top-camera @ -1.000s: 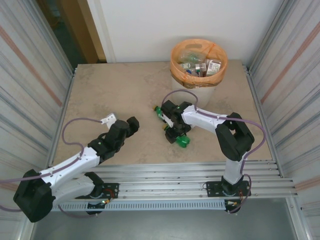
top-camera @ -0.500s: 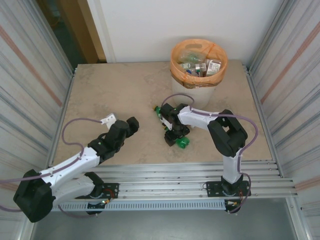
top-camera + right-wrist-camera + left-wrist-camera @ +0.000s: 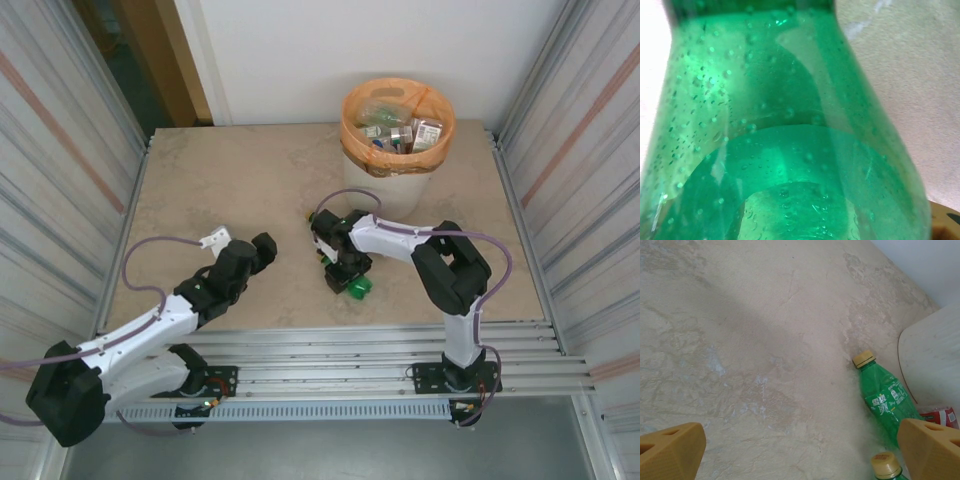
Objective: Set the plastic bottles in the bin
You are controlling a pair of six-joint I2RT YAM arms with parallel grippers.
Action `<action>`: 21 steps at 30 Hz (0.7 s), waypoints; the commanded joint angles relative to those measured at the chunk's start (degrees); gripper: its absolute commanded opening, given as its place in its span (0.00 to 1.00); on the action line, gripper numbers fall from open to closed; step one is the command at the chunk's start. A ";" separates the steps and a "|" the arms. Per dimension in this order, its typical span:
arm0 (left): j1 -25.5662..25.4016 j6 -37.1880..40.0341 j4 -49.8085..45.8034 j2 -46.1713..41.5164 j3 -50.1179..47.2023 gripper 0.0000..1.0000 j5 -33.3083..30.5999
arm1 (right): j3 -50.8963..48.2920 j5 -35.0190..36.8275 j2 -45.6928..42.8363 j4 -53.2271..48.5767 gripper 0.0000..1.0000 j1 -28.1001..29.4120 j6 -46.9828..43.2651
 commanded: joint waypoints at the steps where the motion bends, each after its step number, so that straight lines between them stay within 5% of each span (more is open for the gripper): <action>1: 0.37 -0.67 -0.65 -1.39 -1.09 0.99 -1.48 | 2.86 0.98 -4.61 -2.51 0.43 0.98 1.23; 12: 0.37 -0.69 -0.44 -1.33 -1.47 0.99 -1.70 | 12.43 1.69 -17.94 -1.45 0.30 -0.22 2.18; 21: 0.35 -0.45 -0.09 -0.73 -1.33 0.99 -1.71 | 23.43 0.43 -23.99 4.24 0.26 -8.73 3.28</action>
